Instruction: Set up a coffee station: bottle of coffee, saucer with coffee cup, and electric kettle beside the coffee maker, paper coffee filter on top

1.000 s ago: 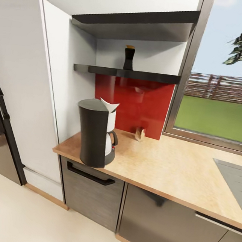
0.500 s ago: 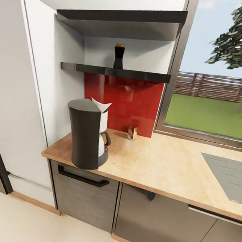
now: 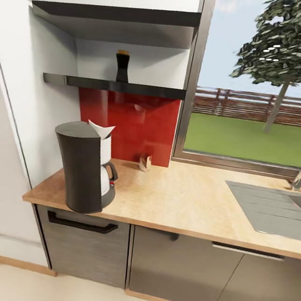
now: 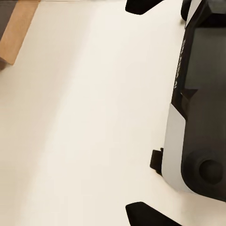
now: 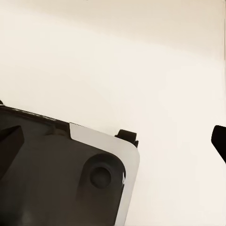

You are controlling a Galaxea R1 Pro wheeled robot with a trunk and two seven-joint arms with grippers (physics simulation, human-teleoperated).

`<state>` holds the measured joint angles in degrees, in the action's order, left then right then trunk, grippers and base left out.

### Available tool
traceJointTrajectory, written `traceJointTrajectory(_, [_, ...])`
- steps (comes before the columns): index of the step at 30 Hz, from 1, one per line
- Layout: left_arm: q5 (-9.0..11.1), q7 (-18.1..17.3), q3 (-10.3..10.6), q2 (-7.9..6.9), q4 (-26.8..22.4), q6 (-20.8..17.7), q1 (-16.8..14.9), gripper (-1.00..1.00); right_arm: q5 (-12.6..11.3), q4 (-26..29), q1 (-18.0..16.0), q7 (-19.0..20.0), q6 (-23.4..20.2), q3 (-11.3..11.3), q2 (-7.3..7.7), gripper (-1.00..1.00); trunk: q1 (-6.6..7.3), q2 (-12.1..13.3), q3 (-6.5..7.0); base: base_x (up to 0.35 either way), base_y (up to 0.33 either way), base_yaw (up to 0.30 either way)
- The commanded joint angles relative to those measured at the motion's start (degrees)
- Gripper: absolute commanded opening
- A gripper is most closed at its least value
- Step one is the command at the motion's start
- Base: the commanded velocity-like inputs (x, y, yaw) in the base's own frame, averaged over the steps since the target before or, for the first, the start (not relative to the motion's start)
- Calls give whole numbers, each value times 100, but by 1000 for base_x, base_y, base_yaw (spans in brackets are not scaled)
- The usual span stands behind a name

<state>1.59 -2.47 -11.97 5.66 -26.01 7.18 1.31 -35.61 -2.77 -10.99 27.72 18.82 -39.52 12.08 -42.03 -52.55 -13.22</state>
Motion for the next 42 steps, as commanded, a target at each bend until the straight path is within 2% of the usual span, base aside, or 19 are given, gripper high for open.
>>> traceJointTrajectory(1, [17, -26, -29, 5, -10, 1, 2, 100, -60, -22, -8, 40, 26, -47, -4, 100, -1, -5, -6, 0, 27, -246])
traceJointTrajectory(8, [17, -26, -26, 5, -10, -5, 1, 100, -60, -22, -8, 37, 33, -48, 0, 100, -1, -5, -6, 40, 183, -102])
traceJointTrajectory(42, [17, -26, -32, 5, -10, 0, 1, 100, -60, -22, -8, 32, 34, -47, 5, 100, -1, -5, -6, 30, 286, -2])
